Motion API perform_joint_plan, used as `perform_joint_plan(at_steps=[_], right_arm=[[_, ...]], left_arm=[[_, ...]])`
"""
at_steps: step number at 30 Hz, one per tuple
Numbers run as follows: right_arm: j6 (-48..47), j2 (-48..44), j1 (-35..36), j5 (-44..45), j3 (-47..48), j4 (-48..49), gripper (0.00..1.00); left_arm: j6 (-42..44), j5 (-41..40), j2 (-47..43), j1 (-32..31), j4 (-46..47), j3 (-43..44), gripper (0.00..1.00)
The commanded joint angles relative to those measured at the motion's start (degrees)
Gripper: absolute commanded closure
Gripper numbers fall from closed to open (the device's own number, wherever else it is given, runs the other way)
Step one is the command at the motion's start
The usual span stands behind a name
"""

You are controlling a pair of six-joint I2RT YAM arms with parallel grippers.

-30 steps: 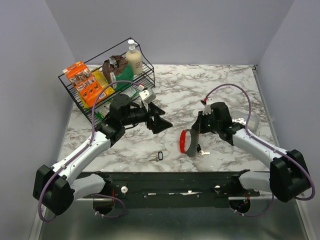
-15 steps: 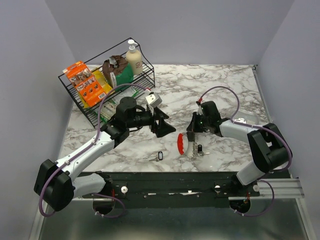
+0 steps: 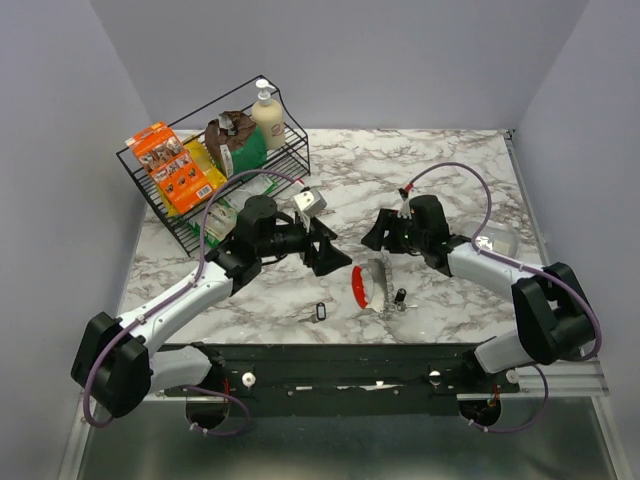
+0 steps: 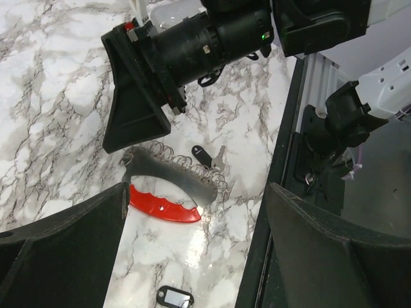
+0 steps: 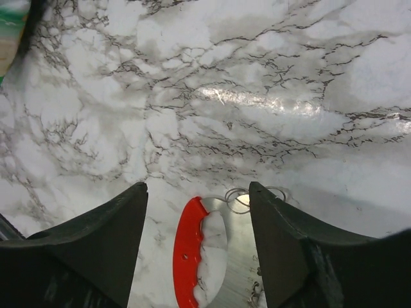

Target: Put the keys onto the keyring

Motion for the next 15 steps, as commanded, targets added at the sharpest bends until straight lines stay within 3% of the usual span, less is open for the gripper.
perform_joint_plan(at_steps=[1,7,11,15], right_arm=[[0.8,-2.4,0.2,1.6,-0.2,0.6,0.26],[0.8,-6.5,-0.1,6.8,-0.6,-2.1,0.20],[0.5,-9.0,-1.1,8.9,-1.3,-3.1,0.18],[-0.1,-11.1,-2.2,10.1,-2.1,-4.1,0.17]], left_arm=[[0.1,-1.6,2.6,-0.3,1.2,1.1,0.05],[-9.2,-7.8,8.6,-0.1,-1.0,5.6,0.02],[-14.1,-7.8,13.3,0.5,-1.3,9.0,0.01],[-19.9,-8.7,14.8,0.7,8.0,5.8,0.01]])
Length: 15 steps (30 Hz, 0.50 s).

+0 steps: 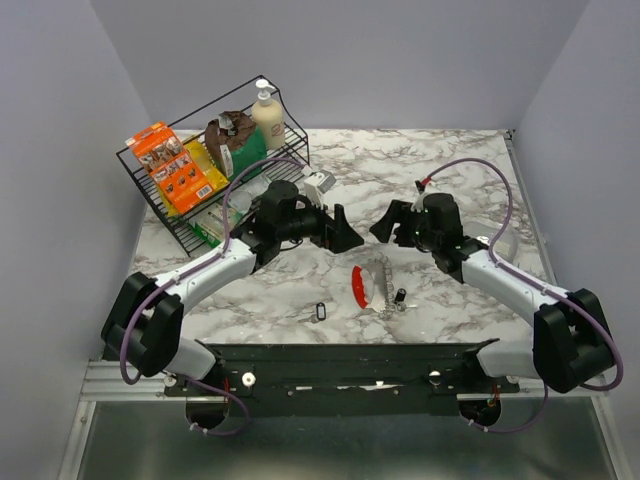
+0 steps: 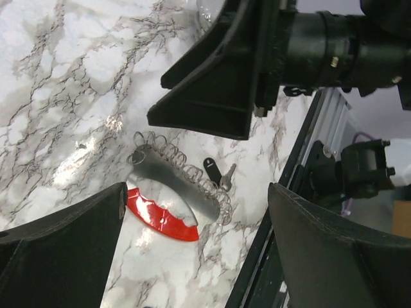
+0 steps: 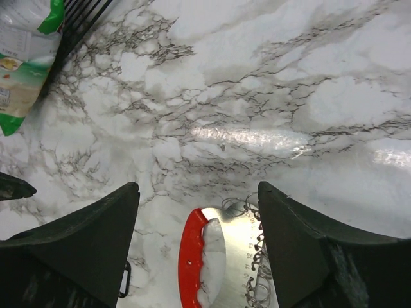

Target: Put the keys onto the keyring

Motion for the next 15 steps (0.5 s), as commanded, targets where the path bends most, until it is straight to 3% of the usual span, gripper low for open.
perform_joint_plan(at_steps=[1,8,15], right_arm=[[-0.7,-2.7,-1.9,3.9,-2.0,-2.7,0.16],[-1.4,-4.9,-5.3,3.8,-4.0,-3.8,0.16],[-2.2,-5.6,-9.2,1.3,-5.2,-4.1,0.16]], left_arm=[[-10.5,-5.2,1.1,0.6,9.0,-2.5,0.01],[-22.0,-12.5,8.5,1.7,-2.9,2.3,0.01],[-30.9,-13.1,15.5,1.1,-7.0,4.8,0.04]])
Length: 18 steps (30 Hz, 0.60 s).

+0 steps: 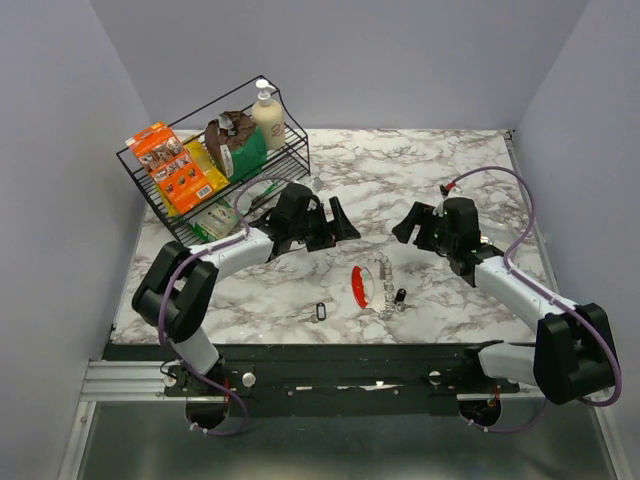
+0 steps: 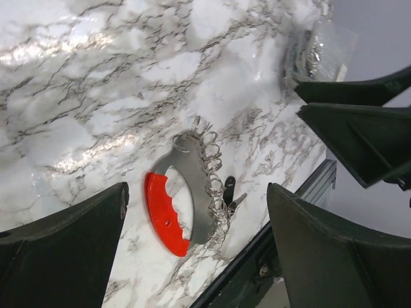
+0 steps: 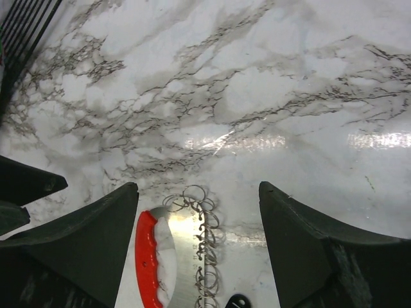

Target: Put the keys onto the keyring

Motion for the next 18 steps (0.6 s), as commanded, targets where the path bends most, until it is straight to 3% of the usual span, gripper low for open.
perform_joint_plan(at_steps=[1,7,14,18], right_arm=[[-1.5,-1.4,-2.0,-0.8,-1.1,-1.4,0.16],[-2.2,-1.2,-2.5,-2.2,-1.6,-1.6,0.16],[-2.3,0.7,-2.8,-4.5,-1.3,-1.7,0.16],[-2.5,1.0,-2.8,-5.2,-1.0,-1.7,0.16]], left_arm=[[-8.6,-2.5,3.5,-0.6,-3.9,2.6,0.04],[-8.3,-2.3,8.9,-2.1,-5.8,7.2,0.12],[-3.3,-2.9,14.4,-3.5,-15.2,14.7,0.17],[-2.7,-1.4,16.0,-3.8,-15.5,15.8,0.27]])
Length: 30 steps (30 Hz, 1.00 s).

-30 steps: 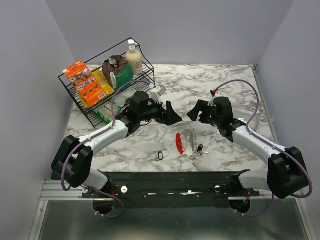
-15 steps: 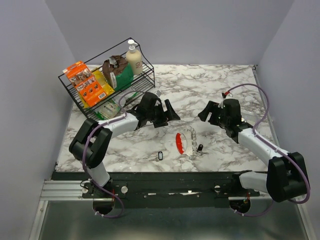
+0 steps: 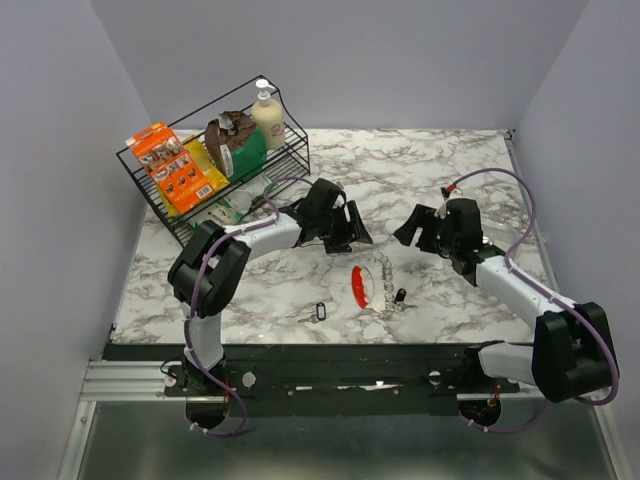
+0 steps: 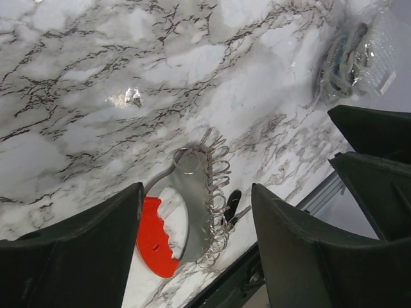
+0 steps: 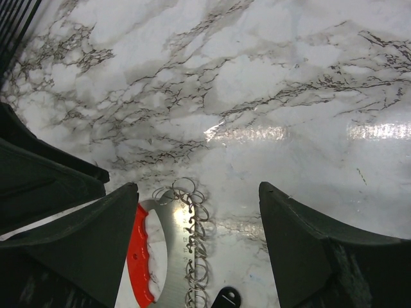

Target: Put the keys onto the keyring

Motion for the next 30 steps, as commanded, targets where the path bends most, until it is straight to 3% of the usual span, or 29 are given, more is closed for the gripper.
perform_joint_plan(at_steps=[1,7,11,30], right_arm=[[-1.3,1.0,-0.3,-2.0,-0.2,-0.6,0.16],[-2.1,2.0,-0.3,-3.2,0.4,-0.7,0.16],[-2.6,2.4,-0.3,-3.7,0.5,-0.9,0.16],[-3.8,2.2,-0.3,-3.7,0.4,-1.0,0.16]], left_arm=[[2.4,0.2,1.9,-0.4,-3.9,1.3,0.28],[3.0,0.9,2.5,-0.7,-4.3,0.9,0.36],[2.6,2.9,3.5,-1.2,-2.4,0.8,0.49],[-0.3,4.2,7.3,-1.9,-0.2,2.9,0.50]])
